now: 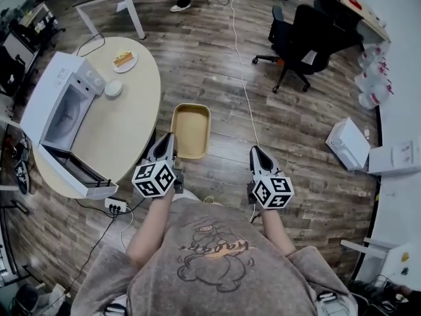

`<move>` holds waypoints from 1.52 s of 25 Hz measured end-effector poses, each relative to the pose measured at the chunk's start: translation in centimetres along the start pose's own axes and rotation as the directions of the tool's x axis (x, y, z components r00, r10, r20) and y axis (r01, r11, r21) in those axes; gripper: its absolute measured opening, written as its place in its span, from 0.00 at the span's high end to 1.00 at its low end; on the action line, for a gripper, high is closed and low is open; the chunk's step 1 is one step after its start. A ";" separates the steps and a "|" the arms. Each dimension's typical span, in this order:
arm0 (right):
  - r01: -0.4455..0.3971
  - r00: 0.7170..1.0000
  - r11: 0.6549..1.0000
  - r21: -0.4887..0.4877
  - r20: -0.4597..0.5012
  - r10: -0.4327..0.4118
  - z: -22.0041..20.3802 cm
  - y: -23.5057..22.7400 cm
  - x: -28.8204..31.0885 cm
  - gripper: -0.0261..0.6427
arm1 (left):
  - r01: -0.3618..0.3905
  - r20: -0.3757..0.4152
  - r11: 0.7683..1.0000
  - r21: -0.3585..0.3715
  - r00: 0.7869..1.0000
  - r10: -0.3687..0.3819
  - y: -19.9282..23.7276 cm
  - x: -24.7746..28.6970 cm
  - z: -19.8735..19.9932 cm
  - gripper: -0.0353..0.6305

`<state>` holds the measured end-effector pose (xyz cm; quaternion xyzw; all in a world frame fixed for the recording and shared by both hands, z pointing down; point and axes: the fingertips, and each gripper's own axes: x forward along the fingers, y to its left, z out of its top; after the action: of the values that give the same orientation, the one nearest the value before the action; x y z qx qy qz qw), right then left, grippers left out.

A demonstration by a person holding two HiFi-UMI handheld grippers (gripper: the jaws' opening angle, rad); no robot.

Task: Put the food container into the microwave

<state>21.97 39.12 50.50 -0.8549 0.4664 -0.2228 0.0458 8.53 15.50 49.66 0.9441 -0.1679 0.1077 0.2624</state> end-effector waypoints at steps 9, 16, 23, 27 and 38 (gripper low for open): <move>-0.033 0.999 0.999 -0.020 -0.006 0.033 0.7 -0.3 3.1 0.96 | -0.019 0.010 1.000 -0.006 1.000 0.019 0.7 2.2 0.3 0.88; -0.045 0.999 0.998 -0.037 -0.011 0.045 1.6 -0.5 6.1 0.96 | -0.013 0.024 1.000 -0.016 1.000 0.014 1.7 4.7 1.0 0.88; -0.117 0.992 0.990 -0.073 -0.058 0.113 2.5 1.3 11.5 0.96 | -0.077 0.057 0.995 -0.060 0.995 0.081 5.7 6.3 3.1 0.88; -0.180 0.982 0.979 -0.094 -0.079 0.173 3.7 3.8 15.6 0.96 | -0.123 0.084 0.988 -0.095 0.988 0.131 9.1 6.9 5.2 0.88; -0.434 0.895 0.886 -0.162 -0.189 0.404 5.4 14.2 28.2 0.96 | -0.318 0.188 0.928 -0.193 0.917 0.353 20.1 4.7 11.1 0.88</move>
<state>26.31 7.40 51.13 -0.7148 0.6623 -0.2230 -0.0283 6.64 -7.83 51.00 0.8834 -0.3636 0.0329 0.2940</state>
